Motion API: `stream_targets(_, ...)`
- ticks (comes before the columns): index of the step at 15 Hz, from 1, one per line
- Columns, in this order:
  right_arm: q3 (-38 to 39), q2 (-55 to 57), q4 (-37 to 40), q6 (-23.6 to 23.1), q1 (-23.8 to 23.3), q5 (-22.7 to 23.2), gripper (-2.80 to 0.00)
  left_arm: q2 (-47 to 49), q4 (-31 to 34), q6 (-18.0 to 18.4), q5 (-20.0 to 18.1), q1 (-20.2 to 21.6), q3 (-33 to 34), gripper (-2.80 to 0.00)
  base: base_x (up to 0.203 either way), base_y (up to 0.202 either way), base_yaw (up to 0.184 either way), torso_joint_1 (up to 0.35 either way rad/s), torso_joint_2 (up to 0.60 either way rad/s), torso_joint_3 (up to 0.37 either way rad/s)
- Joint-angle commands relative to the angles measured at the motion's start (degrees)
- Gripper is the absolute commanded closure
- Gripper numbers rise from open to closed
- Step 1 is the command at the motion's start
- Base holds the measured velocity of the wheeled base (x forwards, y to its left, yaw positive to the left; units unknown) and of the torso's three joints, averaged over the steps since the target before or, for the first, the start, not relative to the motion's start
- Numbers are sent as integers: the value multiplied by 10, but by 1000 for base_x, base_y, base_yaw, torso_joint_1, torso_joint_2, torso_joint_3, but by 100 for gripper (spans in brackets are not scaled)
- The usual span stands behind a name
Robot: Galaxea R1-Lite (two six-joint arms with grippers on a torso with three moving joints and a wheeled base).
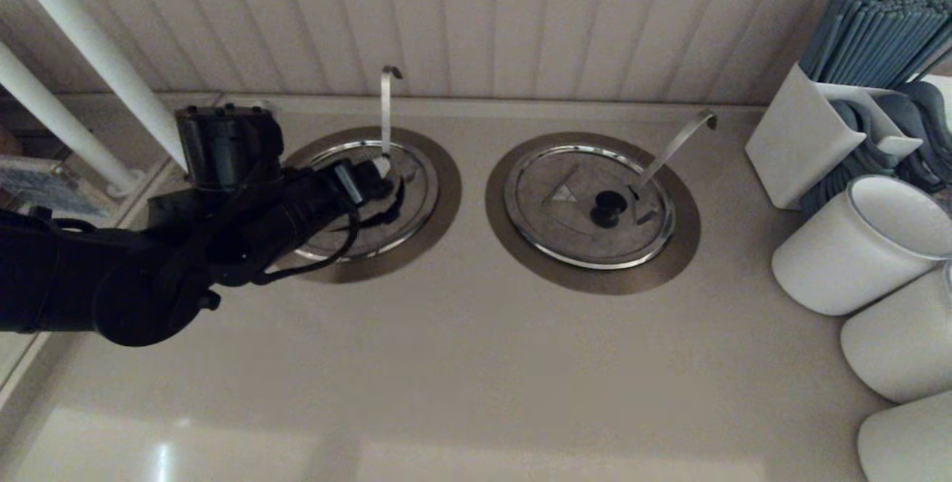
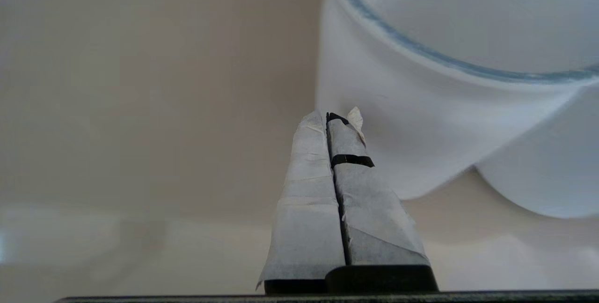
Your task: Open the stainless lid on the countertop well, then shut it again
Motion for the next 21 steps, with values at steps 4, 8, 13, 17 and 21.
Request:
stream_targets(4,0,0,0,-1,1,0,0,-110,-2,17,0,17,51,-280,0,0,0,0,0,0)
stream_targets(8,0,0,0,-1,1,0,0,-234,16,85,-3,39,154,-280,0,0,0,0,0,0)
stream_targets(13,0,0,0,-1,1,0,0,-447,115,253,-78,41,245,0,0,0,0,0,0,0)
stream_targets(17,0,0,0,-1,1,0,0,-628,353,311,-53,42,226,0,0,0,0,0,0,0)
stream_targets(21,0,0,0,-1,1,0,0,-800,527,342,18,94,181,0,0,0,0,0,0,0)
